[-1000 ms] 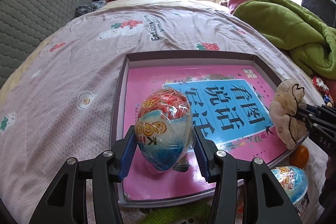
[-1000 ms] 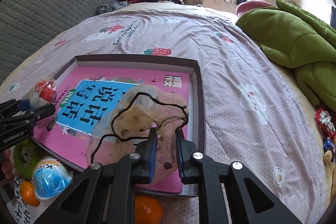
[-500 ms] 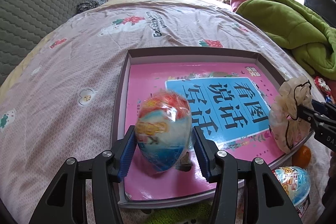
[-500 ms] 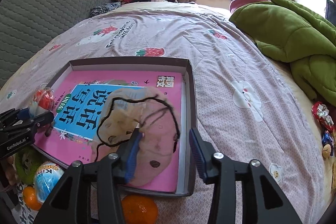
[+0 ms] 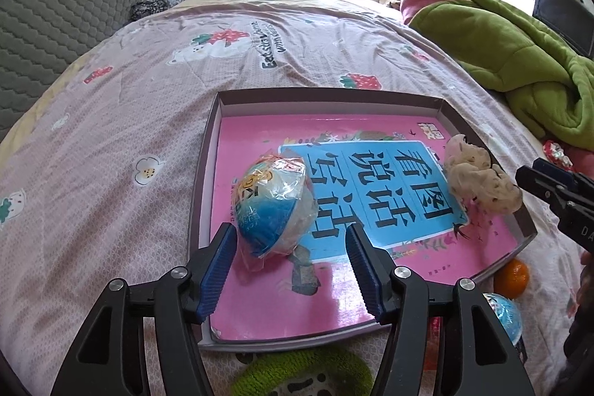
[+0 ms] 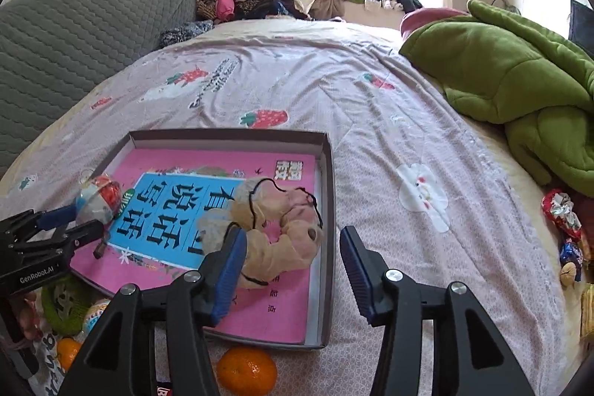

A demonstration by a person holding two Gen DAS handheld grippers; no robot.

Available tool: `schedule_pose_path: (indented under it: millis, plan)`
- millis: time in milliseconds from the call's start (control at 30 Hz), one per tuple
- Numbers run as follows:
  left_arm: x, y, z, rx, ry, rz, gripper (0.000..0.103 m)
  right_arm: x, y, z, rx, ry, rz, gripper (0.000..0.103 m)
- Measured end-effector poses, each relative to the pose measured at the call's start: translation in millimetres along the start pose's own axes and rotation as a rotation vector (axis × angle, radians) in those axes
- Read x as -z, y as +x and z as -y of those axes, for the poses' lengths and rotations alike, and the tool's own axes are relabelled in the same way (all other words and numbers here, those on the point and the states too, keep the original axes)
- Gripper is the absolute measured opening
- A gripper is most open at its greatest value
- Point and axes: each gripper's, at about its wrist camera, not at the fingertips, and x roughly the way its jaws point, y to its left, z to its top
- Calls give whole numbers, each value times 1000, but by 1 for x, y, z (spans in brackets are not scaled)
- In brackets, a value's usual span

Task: Organize objects
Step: 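Open left tool to drop the egg in the tray while right tool releases the scrunchie, then withdraw both tools back from the tray toward the remaining items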

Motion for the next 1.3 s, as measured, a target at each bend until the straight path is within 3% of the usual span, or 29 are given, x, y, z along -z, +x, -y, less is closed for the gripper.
schedule_pose_path:
  millis: [267, 467, 800, 1300]
  plan:
    - [-2, -25, 3, 5, -8, 31, 63, -7, -20, -3, -25, 1, 42, 52]
    - [-2, -59, 7, 15, -18, 66, 63, -12, -51, -11, -59, -11, 109, 59]
    - [2, -115, 15, 23, -3, 144, 63, -10, -96, -30, -80, -56, 204, 60]
    - [24, -150, 11, 9, -35, 169, 63, -2, -141, -45, -109, -91, 281, 61]
